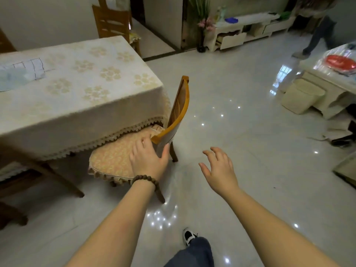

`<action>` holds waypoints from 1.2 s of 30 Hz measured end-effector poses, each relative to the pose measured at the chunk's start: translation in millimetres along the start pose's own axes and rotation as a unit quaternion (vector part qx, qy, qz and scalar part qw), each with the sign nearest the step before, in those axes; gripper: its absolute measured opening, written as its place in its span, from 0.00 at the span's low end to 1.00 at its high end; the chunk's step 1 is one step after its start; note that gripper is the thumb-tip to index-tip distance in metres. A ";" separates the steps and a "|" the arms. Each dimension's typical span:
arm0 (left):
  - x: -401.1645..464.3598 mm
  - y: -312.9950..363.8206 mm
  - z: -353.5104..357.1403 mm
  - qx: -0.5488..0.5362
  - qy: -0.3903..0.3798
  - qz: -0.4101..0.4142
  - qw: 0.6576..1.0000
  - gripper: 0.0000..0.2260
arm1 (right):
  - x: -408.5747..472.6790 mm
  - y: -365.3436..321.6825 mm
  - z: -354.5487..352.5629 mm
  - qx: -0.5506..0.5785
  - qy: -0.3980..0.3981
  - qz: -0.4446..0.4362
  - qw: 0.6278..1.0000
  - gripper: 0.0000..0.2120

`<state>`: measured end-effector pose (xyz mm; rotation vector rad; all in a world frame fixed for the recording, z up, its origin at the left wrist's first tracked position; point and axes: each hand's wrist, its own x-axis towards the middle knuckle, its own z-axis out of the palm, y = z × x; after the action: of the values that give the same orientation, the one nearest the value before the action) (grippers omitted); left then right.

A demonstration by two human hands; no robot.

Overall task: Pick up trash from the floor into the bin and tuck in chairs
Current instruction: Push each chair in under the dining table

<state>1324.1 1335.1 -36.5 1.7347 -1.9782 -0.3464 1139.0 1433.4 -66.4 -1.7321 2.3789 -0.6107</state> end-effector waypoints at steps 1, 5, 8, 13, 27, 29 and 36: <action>9.9 5.5 7.8 -0.001 0.005 -0.012 1.000 0.29 | 15.1 5.5 -1.5 -0.002 0.000 -0.014 1.000 0.20; 44.4 23.8 35.7 -0.010 0.014 -0.055 0.998 0.31 | 76.1 30.6 -13.4 -0.011 -0.024 -0.063 0.998 0.20; 56.6 33.7 50.5 0.027 -0.025 -0.099 0.994 0.34 | 120.8 48.8 -23.1 -0.017 -0.042 -0.085 0.995 0.20; 61.4 40.9 62.5 0.095 -0.035 -0.147 0.984 0.30 | 179.3 58.0 -24.4 -0.030 -0.075 -0.126 0.989 0.22; 77.5 62.3 83.7 0.215 0.000 -0.279 0.936 0.20 | 393.0 28.0 6.4 -0.124 -0.196 -0.427 0.874 0.48; 82.2 73.4 89.9 0.227 -0.001 -0.296 0.928 0.21 | 417.0 23.7 13.9 -0.137 -0.212 -0.484 0.838 0.50; 95.1 83.9 97.0 0.266 -0.007 -0.351 0.898 0.24 | 465.9 33.0 27.2 -0.176 -0.246 -0.626 0.719 0.42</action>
<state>1195.2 1243.7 -60.0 2.7890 -1.4523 -0.0345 965.6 999.4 -45.8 -3.0173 0.7072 0.2862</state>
